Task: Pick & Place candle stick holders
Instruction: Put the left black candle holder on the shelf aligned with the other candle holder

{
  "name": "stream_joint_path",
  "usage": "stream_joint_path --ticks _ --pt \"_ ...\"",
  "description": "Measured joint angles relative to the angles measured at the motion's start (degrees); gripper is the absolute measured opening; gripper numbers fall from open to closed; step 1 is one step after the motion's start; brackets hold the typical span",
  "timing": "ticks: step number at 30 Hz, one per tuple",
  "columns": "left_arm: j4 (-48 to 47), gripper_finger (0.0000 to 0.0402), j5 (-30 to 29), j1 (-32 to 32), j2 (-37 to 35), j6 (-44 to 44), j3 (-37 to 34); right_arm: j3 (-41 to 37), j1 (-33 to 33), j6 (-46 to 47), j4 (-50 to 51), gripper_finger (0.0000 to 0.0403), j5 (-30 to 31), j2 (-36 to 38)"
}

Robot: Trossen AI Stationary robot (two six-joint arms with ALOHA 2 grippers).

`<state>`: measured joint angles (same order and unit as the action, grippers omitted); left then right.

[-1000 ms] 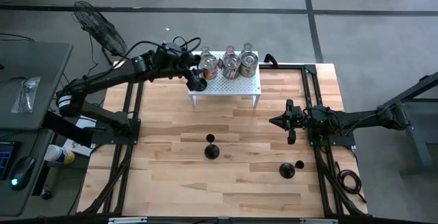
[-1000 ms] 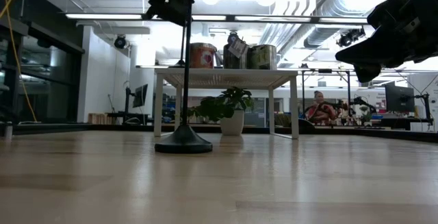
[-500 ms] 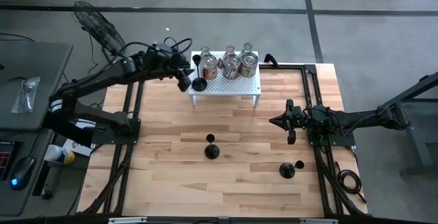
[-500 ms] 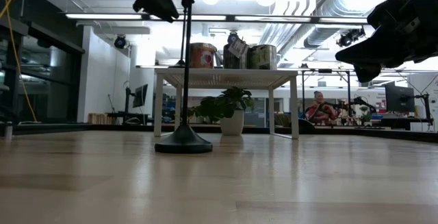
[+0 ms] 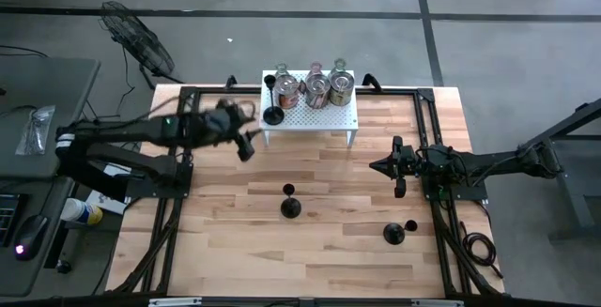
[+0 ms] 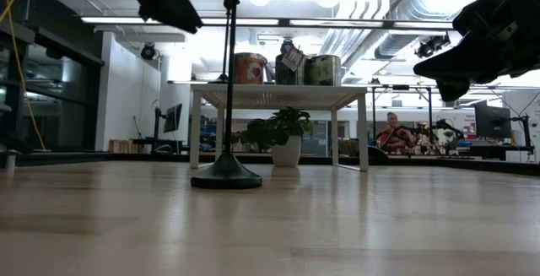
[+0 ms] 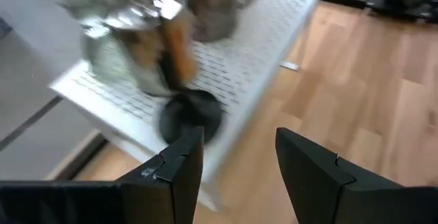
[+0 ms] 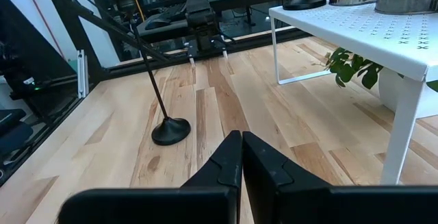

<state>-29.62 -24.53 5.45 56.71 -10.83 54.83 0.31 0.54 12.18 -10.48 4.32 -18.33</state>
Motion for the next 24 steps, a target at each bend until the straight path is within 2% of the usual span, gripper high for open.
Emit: stream_joint_path --ticks 5,9,17,24 --pt "7.2 0.0178 -5.7 -11.0 -0.3 -5.5 -7.6 0.0 0.0 0.0 0.0 0.0004 0.0 0.0" --pt "10.2 0.0177 -10.8 -19.5 0.2 -7.7 -10.6 0.0 0.0 0.0 0.0 0.0004 0.0 0.0" --pt "10.9 0.0177 -20.1 -32.1 5.5 -12.2 -11.8 0.0 0.0 0.0 0.0 0.0004 0.0 0.0" --pt "17.8 0.0177 -28.7 -41.8 12.4 -16.9 -11.8 0.0 0.0 0.0 0.0 0.0004 0.0 0.0"
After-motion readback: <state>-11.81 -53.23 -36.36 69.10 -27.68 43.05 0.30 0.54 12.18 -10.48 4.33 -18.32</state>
